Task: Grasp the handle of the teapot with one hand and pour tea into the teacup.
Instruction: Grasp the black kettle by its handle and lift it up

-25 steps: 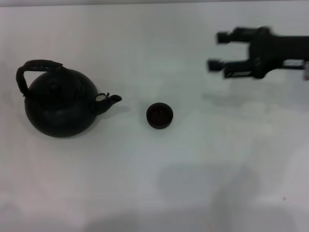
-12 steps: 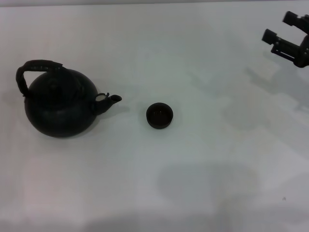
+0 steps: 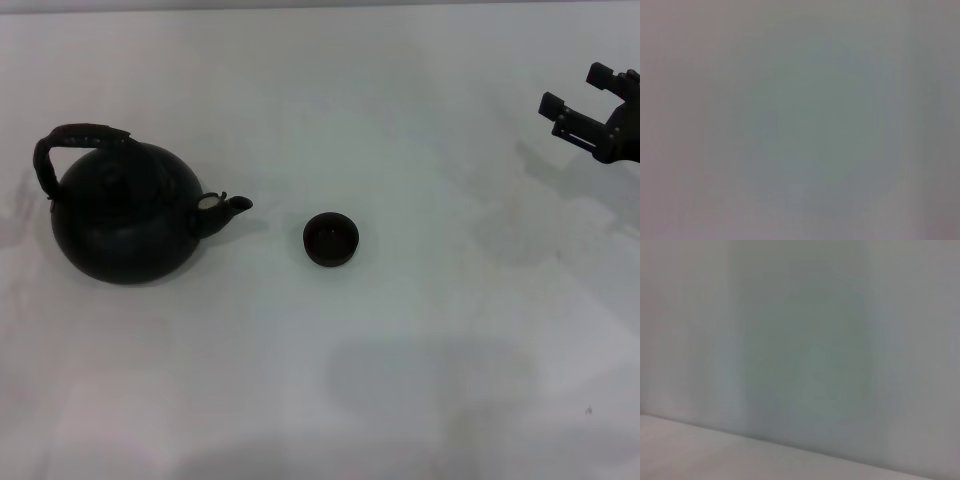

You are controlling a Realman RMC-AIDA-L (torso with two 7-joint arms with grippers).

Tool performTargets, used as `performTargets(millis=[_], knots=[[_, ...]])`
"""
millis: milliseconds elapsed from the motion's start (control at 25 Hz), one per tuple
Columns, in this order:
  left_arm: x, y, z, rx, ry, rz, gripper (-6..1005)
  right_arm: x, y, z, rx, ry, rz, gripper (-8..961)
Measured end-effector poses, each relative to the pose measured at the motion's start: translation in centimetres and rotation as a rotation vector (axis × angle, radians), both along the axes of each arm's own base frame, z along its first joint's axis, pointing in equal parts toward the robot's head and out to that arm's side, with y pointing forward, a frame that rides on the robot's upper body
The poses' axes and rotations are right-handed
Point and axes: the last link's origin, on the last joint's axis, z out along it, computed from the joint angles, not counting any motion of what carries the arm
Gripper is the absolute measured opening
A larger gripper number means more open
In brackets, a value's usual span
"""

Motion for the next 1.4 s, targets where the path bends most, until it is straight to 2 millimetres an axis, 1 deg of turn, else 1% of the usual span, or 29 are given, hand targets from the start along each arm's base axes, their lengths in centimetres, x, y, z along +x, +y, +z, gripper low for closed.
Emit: performTargets(millis=[200,240,280,480,560,760,1040,1400], knots=[[0.2,-1.0,-0.8,-0.044,0.009,-0.023,699,0.4,0.1,-0.3,-0.002,-0.015,-0.029,852],[0.4,-1.3,-1.0,-0.049,0.01,-0.036,699,0.5,0.2,-0.4,-0.002,-0.019,-0.039,851],[0.7,-2.2,-1.1,-0.049,0.008,-0.064,699,0.5,0.2,-0.4,-0.002,-0.019,-0.039,851],[0.8,-3.6,-1.1,-0.046,0.007,-0.086,699,1.2,0.1,-0.6,0.002,-0.039,-0.075,851],[0.9,-3.8,-1.1,-0.051,0.008,-0.096,699,1.3,0.1,-0.6,0.005,-0.047,-0.084,851],[1.5,-3.6,-1.6,-0.083,0.02,-0.133,699,1.5,0.3,-0.6,0.008,-0.058,-0.098,851],[2.9,-2.3,-2.9,-0.164,0.03,-0.215,698,1.9,0.3,-1.0,0.0,-0.068,-0.121,851],[2.7,-1.9,-3.8,-0.206,0.016,-0.176,698,2.0,0.3,-1.1,0.001,-0.063,-0.133,850]])
